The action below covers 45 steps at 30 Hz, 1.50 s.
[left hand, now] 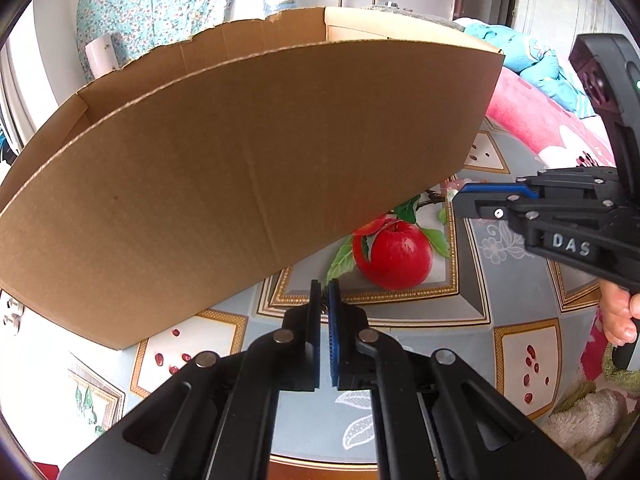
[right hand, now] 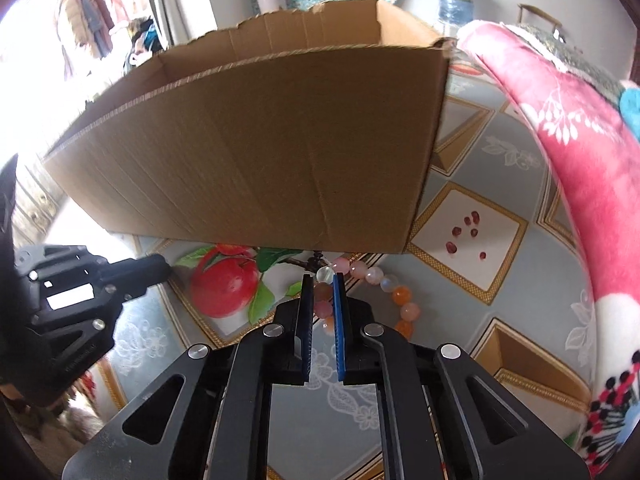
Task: Organize jewelry
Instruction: 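Close the right gripper fingers on the pink-and-orange bead bracelet, then lift the bead bracelet with the right gripper and carry it over the box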
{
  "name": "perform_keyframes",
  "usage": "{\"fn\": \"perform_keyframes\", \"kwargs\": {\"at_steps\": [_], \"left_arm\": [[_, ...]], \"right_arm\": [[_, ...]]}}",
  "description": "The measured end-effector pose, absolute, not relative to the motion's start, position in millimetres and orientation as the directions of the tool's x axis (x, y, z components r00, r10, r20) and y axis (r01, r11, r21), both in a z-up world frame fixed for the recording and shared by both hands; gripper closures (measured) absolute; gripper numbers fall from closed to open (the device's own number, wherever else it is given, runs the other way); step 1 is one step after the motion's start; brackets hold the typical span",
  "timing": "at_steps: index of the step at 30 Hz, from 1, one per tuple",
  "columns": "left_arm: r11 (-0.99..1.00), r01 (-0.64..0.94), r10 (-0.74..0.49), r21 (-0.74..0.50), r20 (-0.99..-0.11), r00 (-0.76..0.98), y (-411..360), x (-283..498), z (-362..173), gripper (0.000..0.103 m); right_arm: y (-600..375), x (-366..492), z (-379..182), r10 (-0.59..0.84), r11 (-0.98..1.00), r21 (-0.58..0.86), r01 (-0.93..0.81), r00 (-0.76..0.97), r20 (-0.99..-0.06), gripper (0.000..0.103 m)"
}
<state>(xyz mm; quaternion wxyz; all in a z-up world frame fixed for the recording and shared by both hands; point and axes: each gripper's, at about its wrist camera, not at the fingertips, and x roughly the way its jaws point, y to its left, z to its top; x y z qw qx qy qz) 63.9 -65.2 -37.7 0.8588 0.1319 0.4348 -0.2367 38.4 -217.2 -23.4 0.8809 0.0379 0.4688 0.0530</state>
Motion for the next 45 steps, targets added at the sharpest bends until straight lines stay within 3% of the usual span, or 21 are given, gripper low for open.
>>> {"fn": "perform_keyframes", "kwargs": {"at_steps": [16,45], "left_arm": [[0.860,0.510,-0.291,0.020,-0.801,0.523,-64.7,49.6,-23.2,0.100],[0.879,0.470,-0.270,0.082,-0.726,0.632,-51.4,3.2,25.0,0.100]], "right_arm": [[-275.0,13.7,11.0,0.242,0.950,0.314,0.005,0.623,-0.744,0.096],[-250.8,-22.2,64.3,0.259,0.950,0.304,-0.075,0.737,-0.625,0.096]]}}
